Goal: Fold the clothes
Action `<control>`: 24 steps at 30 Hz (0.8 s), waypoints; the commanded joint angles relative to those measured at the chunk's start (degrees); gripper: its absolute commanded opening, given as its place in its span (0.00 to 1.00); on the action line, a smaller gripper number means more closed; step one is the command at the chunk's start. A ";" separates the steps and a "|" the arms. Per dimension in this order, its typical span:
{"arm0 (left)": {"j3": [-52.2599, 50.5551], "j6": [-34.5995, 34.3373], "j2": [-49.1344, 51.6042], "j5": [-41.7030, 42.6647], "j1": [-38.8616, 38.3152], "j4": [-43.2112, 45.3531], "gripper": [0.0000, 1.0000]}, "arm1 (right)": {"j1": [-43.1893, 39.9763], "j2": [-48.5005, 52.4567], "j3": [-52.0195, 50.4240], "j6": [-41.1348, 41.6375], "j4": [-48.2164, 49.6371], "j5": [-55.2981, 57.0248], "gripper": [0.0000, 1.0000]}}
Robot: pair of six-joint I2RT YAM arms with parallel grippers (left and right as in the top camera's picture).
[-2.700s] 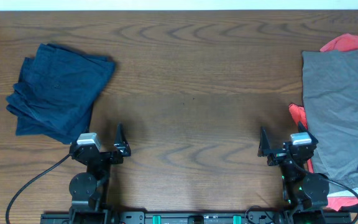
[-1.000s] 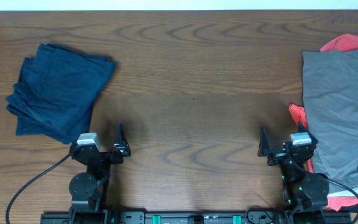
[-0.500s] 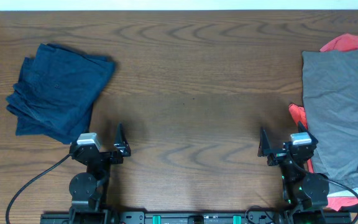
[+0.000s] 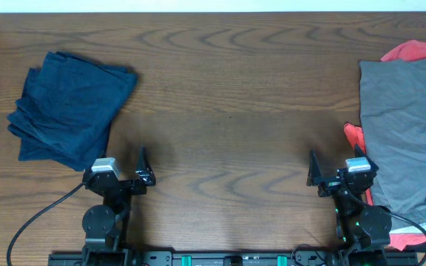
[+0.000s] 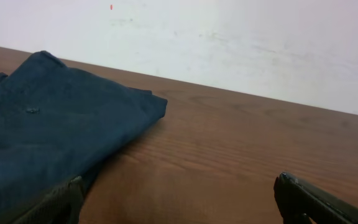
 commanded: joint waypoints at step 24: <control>11.78 -4.28 14.49 5.40 0.33 -9.16 0.98 | -0.87 23.28 23.85 5.49 -25.35 8.28 0.99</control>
